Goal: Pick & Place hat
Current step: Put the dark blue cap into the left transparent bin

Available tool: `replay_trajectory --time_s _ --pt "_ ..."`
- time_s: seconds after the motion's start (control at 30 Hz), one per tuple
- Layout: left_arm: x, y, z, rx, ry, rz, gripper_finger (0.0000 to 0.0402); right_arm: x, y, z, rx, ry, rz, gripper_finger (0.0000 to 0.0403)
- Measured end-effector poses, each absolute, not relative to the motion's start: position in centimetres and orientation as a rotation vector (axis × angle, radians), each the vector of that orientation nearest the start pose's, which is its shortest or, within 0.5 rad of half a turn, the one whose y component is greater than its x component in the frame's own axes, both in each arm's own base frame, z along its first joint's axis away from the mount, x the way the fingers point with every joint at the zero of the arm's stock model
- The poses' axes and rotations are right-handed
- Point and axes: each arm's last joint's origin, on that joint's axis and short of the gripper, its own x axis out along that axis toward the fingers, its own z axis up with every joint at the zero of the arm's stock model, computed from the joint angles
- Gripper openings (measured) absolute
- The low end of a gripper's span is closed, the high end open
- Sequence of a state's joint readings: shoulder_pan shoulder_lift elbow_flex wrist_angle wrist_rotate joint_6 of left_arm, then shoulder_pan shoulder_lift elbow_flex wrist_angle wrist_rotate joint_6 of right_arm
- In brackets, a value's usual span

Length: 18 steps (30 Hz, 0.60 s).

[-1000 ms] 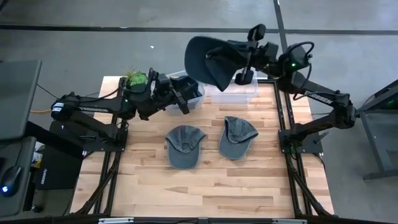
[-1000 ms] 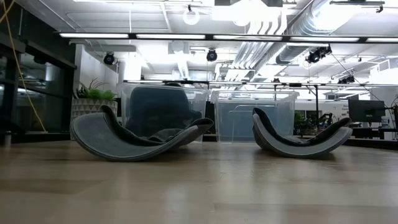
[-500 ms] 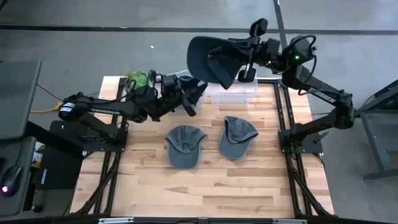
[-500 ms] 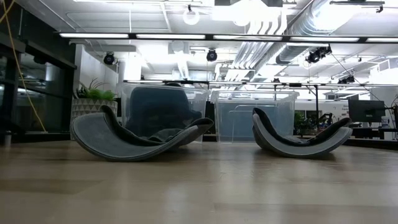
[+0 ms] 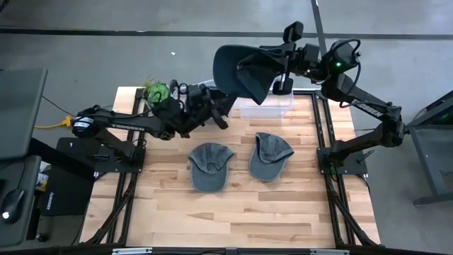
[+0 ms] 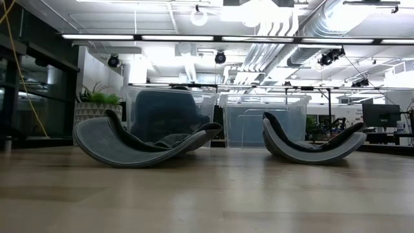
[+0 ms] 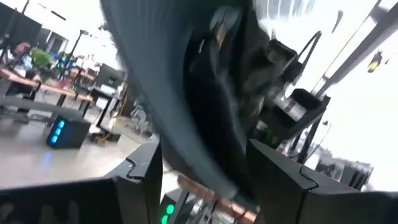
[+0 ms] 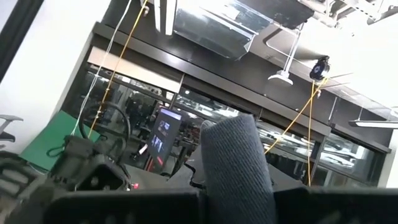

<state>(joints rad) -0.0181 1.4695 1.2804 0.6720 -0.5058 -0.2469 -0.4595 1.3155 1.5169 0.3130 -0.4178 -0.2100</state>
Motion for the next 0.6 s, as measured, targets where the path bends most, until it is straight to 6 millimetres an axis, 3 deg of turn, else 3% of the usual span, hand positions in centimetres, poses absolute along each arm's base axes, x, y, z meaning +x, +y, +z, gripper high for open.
replay_trajectory --time_s 0.6 --pt "33.8 1.7 41.8 -0.397 -0.63 0.362 0.0177 25.6 -10.6 50.4 -0.384 -0.433 -0.038 0.002"
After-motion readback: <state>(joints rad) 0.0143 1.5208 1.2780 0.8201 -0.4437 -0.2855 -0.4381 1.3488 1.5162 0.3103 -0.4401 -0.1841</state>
